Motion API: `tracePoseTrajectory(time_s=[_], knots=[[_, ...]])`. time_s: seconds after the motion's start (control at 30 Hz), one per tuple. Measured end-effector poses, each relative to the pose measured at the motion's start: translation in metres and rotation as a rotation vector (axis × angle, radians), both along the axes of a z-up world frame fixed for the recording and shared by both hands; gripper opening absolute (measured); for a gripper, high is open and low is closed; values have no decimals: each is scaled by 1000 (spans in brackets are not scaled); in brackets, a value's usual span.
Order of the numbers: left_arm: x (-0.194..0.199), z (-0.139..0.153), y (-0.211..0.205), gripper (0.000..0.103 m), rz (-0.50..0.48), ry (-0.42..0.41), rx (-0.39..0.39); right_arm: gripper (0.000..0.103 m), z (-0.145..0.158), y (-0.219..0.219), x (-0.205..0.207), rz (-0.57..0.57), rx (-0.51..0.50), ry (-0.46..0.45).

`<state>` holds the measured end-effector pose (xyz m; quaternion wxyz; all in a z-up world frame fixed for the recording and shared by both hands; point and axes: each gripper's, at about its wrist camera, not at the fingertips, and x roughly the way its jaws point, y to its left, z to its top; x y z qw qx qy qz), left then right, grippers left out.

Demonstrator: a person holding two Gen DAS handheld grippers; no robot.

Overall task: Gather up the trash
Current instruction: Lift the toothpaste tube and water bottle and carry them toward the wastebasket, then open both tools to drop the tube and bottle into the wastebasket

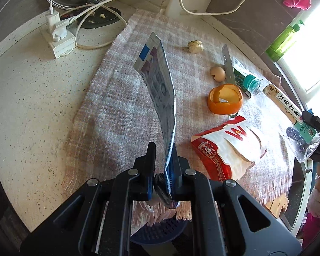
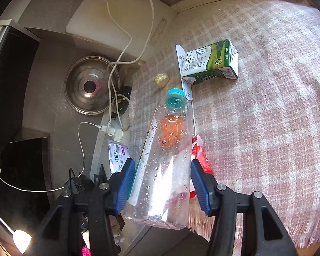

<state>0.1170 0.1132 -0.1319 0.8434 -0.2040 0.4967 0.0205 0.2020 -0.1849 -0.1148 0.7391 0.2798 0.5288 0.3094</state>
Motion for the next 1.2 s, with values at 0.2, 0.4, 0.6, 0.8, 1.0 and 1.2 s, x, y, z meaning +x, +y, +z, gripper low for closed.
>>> tracePoseTrajectory(time_s=[0.2, 0.4, 0.6, 0.8, 1.0, 1.2], knots=[[-22, 5, -12, 9, -22, -13, 4, 55, 7, -13, -22, 11, 30, 2], [-50, 13, -23, 9, -47, -29, 7, 55, 13, -30, -58, 54, 37, 6], [-81, 15, -32, 9, -71, -28, -1, 55, 17, -29, -90, 93, 32, 7], [-113, 12, -45, 6, -94, -16, -6, 55, 15, -31, -123, 131, 4, 12], [-130, -7, -60, 2, -143, 12, -12, 55, 8, -20, -153, 190, -49, -8], [-135, -48, -62, 1, -145, 73, -93, 54, -10, -9, -181, 237, -106, -4]])
